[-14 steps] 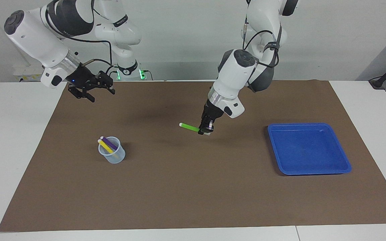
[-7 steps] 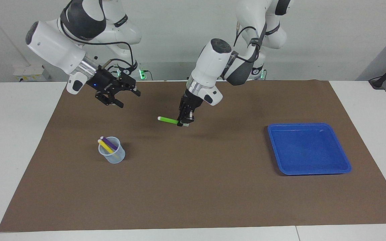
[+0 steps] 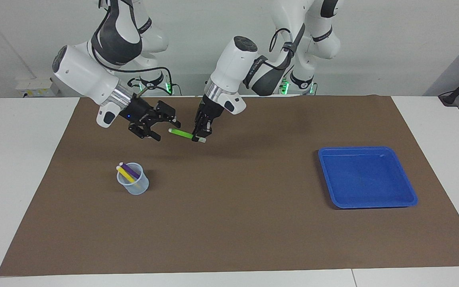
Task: Transfer and insert pens with both arms
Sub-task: 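Carry the green pen with the left gripper toward the right gripper, then grasp the green pen with the right gripper while the left gripper holds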
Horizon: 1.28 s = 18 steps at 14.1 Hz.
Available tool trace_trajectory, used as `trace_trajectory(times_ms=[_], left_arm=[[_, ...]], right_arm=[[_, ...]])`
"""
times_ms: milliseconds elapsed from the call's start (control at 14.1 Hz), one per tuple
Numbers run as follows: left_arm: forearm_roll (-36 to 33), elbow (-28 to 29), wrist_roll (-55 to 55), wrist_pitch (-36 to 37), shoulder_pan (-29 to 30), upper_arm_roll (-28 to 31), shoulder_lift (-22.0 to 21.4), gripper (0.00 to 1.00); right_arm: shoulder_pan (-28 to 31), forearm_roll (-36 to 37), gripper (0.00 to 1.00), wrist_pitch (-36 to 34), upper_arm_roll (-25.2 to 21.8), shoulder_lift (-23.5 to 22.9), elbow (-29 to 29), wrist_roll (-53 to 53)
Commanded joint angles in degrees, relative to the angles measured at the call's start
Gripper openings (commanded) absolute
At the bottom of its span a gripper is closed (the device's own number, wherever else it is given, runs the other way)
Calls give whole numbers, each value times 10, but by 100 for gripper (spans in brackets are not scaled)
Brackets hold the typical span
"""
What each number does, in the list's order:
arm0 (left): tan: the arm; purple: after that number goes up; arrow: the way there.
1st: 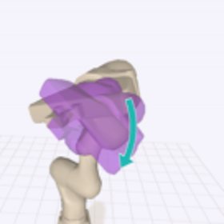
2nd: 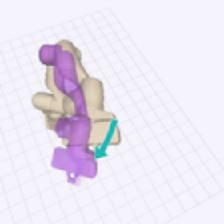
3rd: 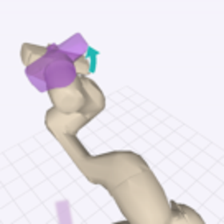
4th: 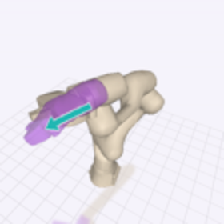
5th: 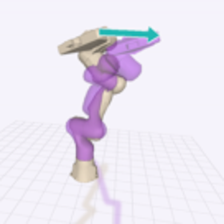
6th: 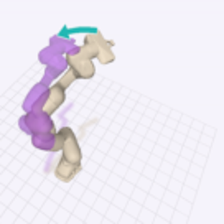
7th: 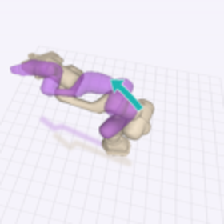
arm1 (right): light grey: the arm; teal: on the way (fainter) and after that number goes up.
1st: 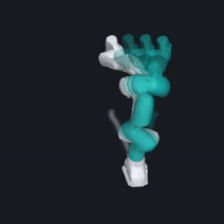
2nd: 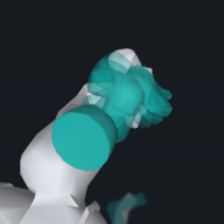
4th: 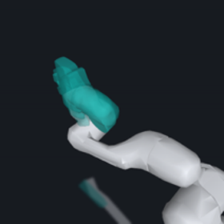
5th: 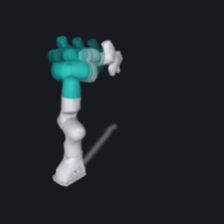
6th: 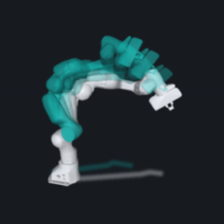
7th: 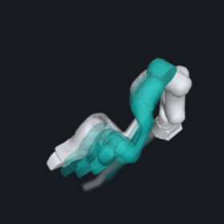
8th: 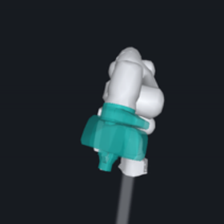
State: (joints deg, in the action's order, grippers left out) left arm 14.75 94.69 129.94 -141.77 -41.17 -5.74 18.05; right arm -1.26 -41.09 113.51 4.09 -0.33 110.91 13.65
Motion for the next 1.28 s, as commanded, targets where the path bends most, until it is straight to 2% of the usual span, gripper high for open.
trace_trajectory(times_ms=[0,213,355,496,1205], left_arm=[[20,9,3,-20,-8,11,-3,0],[27,10,12,-63,-8,11,3,0],[27,12,15,-64,-8,11,3,0],[27,13,15,-64,-7,11,3,0],[26,11,14,-65,-10,11,3,0]], right_arm=[[2,-15,91,6,4,-7,-8,-2],[2,-15,63,6,4,-7,-8,-2],[2,-14,52,7,4,-7,-8,-3],[2,-15,49,6,4,-7,-10,-3],[-9,-14,47,27,4,-20,-29,-12]])
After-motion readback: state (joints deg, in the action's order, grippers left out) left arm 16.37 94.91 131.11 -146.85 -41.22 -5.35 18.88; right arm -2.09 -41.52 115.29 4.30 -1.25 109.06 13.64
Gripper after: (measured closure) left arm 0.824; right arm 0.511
